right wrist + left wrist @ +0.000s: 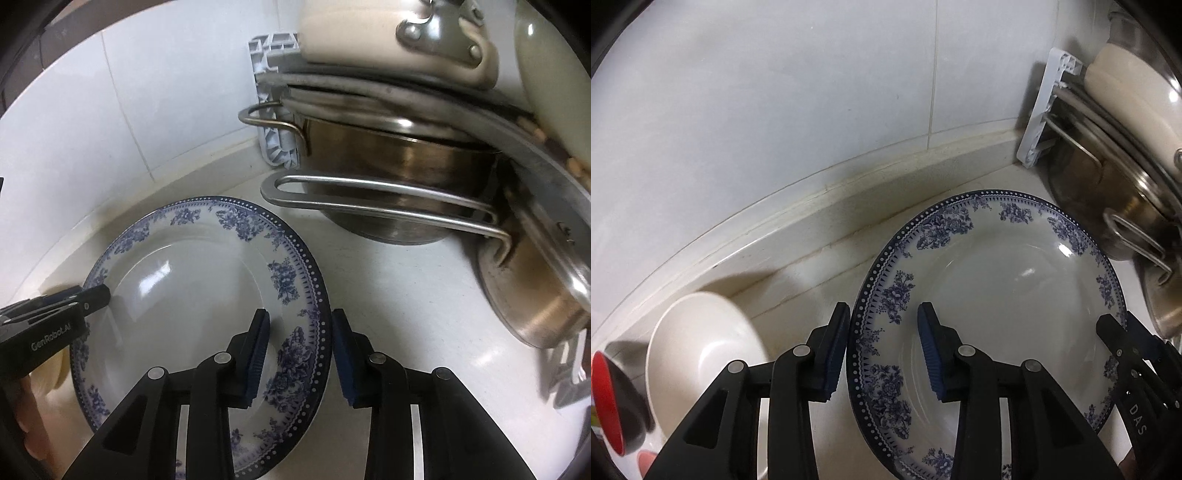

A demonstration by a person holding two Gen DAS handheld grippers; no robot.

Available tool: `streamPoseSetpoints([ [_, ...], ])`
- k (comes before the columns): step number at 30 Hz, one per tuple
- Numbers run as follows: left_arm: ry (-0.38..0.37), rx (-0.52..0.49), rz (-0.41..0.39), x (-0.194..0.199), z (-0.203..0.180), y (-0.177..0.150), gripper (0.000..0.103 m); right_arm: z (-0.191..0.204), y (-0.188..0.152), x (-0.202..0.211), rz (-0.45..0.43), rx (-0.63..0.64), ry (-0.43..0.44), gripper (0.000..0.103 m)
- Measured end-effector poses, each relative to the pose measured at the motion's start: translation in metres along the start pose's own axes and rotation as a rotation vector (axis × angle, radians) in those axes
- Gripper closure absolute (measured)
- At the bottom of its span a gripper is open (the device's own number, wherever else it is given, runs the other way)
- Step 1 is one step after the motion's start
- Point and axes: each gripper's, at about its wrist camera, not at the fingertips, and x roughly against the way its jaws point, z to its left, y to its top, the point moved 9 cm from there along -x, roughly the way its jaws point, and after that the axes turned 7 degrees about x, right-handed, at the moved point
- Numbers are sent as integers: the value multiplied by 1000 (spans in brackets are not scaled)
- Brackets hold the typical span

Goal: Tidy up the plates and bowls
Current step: 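Lift the blue-and-white plate with both tools and carry it over the green plate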

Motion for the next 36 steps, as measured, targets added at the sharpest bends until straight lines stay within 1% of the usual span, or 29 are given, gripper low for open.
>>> streamPoseSetpoints([
  [8, -12, 14, -27, 35, 8, -5, 66, 5, -3, 34, -21, -12, 9, 68],
  [15, -20, 66, -36, 68, 24, -17, 66, 16, -4, 71, -44, 16, 10, 68],
  [25, -7, 148, -72, 117, 65, -49, 66, 47, -16, 117, -74, 83, 28, 68],
  [27, -2, 161, -75, 124, 71, -55, 66, 53, -23, 132, -81, 96, 32, 68],
  [36, 27, 218, -98, 158, 113, -86, 66, 90, -42, 166, -86, 152, 68, 68],
])
